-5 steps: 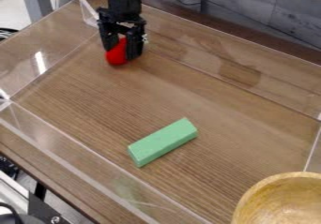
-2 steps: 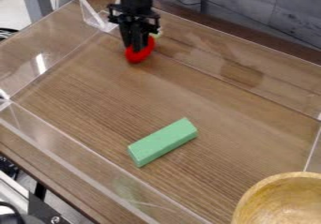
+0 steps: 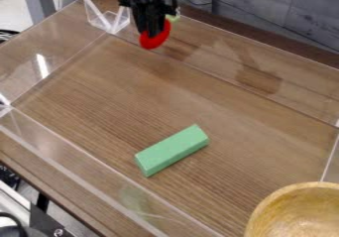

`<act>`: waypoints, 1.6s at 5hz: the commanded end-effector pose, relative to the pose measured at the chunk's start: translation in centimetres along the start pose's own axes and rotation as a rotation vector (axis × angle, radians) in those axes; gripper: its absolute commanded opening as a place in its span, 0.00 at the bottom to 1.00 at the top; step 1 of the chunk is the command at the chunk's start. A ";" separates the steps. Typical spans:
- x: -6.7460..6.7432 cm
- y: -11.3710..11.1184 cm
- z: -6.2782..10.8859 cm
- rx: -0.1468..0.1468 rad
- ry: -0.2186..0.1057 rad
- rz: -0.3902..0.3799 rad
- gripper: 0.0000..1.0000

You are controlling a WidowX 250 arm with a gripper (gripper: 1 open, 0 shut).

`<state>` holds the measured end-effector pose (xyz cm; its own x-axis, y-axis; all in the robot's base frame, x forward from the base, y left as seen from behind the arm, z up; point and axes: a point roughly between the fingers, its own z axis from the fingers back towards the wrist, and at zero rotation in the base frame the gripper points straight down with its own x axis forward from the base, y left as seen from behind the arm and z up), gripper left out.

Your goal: Move the red fruit to the right

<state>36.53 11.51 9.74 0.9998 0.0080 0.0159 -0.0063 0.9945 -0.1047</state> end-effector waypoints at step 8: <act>-0.1 -16.4 -5.9 0.022 -0.014 -0.204 0.00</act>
<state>36.14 -4.89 3.83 0.9863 -0.1649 -0.0099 0.1636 0.9832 -0.0805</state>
